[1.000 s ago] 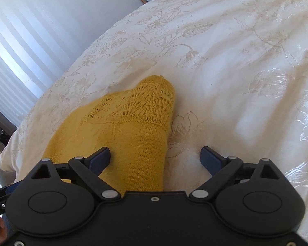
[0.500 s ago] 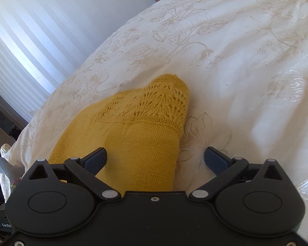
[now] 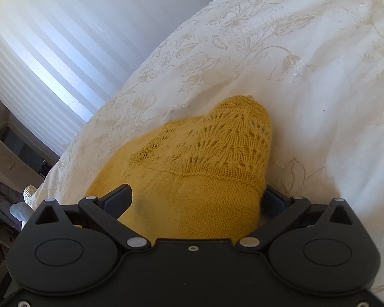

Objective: Fold small clothes

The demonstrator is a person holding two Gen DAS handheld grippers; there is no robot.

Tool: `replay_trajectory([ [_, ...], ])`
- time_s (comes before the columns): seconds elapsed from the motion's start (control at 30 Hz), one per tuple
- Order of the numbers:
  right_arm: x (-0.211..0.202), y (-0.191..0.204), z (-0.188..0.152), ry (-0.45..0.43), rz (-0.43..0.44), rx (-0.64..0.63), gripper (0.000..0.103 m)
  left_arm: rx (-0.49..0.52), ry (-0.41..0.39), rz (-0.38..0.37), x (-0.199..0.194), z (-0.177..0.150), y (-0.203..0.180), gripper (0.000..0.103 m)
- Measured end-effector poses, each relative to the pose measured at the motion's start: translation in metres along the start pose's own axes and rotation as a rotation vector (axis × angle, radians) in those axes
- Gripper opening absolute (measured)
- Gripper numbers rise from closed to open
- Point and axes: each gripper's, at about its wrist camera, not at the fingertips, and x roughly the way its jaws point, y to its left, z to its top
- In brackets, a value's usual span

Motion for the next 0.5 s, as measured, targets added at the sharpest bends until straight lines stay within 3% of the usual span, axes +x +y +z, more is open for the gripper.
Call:
replay_trajectory([
  [0.23, -0.001, 0.008, -0.001, 0.025, -0.024, -0.085, 0.103, -0.030, 0.045, -0.001, 0.004, 0.009, 0.001, 0.102],
  [0.5, -0.022, 0.005, -0.013, -0.042, -0.041, 0.032, 0.103, -0.038, 0.073, 0.003, 0.002, 0.011, 0.000, 0.101],
])
